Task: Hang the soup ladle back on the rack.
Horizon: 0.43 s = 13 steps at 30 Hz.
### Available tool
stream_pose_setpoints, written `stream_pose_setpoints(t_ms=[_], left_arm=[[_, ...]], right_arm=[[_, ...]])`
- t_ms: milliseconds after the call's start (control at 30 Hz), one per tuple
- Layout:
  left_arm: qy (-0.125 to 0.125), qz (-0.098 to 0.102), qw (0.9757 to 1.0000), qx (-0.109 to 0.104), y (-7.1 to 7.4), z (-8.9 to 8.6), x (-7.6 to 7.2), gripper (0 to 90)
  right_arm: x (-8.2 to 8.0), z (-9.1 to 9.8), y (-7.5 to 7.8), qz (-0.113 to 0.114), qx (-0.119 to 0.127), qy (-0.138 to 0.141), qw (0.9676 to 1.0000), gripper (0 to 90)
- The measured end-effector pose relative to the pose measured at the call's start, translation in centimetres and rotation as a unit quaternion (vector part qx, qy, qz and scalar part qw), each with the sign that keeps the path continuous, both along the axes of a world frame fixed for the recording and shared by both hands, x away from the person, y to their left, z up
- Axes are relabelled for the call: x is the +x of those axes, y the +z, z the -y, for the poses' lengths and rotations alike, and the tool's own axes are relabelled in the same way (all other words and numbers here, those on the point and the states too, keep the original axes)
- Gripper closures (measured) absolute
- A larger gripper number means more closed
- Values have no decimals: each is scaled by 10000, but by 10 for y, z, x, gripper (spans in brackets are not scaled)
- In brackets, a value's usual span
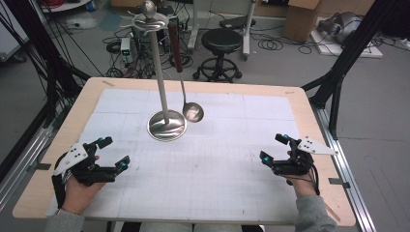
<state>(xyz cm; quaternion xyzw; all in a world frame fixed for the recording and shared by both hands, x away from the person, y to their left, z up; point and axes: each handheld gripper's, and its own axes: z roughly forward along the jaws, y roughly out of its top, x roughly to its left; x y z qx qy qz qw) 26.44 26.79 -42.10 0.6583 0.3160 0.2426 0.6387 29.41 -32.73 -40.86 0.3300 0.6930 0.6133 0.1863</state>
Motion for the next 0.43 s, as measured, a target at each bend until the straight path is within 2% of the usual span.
stream_pose_setpoints(t_ms=[100,133,167,433], left_arm=[[4,-30,10000,11,0,0,1,17],[4,-30,10000,11,0,0,1,17],[2,-54,10000,11,-1,1,1,18],[11,-68,9999,84,-2,1,1,17]], right_arm=[[0,8,-5,-106,-33,-373,9992,5],[0,8,-5,-106,-33,-373,9992,5],[-1,9,-7,-93,-26,-489,9988,5],[-1,9,-7,-113,21,-480,9988,5]])
